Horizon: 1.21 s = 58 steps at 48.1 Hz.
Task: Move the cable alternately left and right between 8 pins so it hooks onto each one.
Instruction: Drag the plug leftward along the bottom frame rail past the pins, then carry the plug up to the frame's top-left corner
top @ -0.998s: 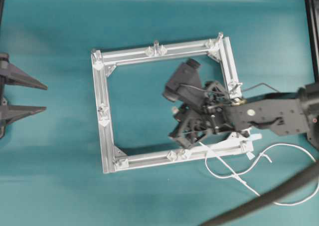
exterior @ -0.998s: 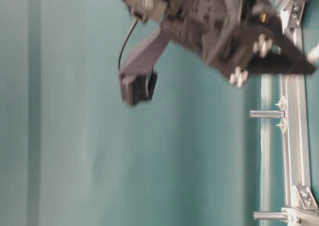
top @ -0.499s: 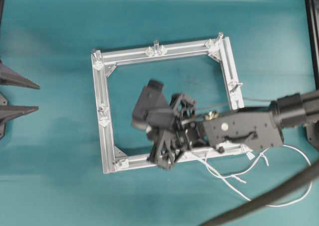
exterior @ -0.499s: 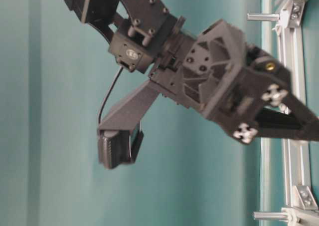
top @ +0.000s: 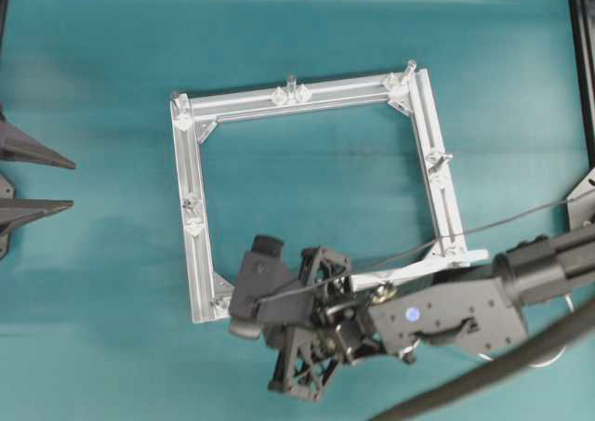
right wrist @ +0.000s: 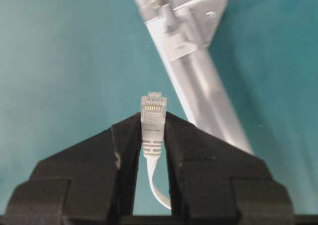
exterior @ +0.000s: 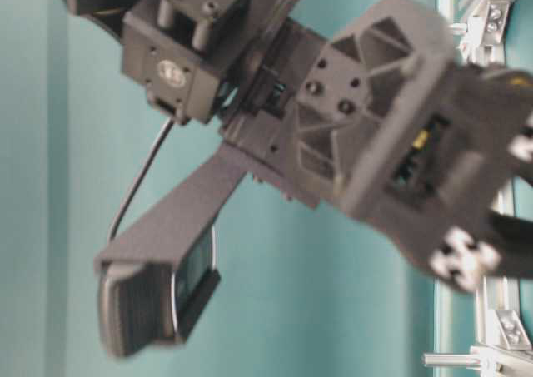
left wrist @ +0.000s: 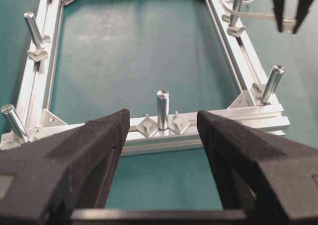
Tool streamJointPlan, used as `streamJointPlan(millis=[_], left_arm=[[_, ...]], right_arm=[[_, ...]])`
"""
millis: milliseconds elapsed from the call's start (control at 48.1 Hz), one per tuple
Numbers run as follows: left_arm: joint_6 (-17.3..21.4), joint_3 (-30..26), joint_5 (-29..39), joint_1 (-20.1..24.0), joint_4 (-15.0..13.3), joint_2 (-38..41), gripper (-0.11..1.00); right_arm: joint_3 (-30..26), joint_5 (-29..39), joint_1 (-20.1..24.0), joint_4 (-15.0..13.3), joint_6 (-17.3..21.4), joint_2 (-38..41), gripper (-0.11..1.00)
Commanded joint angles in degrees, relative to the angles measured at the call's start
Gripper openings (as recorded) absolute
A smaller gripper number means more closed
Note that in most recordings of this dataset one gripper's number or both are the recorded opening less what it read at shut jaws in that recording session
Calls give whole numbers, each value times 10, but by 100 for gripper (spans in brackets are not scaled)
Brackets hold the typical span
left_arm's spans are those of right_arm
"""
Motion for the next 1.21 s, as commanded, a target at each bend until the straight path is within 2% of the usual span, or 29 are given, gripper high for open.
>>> streamJointPlan(millis=[0, 249, 520, 769, 894, 998, 1060, 1185], left_arm=[[5, -6, -6, -2, 3, 6, 69], [5, -4, -10, -2, 2, 6, 69], [5, -4, -10, -4, 2, 6, 69], [4, -1, -10, -12, 2, 7, 69], [4, -1, -10, -15, 2, 6, 69], [4, -1, -10, -17, 2, 6, 69], [4, -1, -10, -17, 3, 6, 69], [4, -2, -10, -17, 2, 6, 69]], right_arm=[[-36, 4, 11, 6, -2, 2, 15], [-96, 8, 19, 13, -2, 49, 15], [-185, 59, 22, 12, -3, 104, 15], [-263, 70, 21, 13, -4, 147, 15], [-305, 79, 20, 12, -14, 172, 15], [-339, 91, 17, 12, -42, 192, 15], [-359, 106, 10, 13, -60, 204, 15], [-381, 125, -12, 13, -67, 218, 15]])
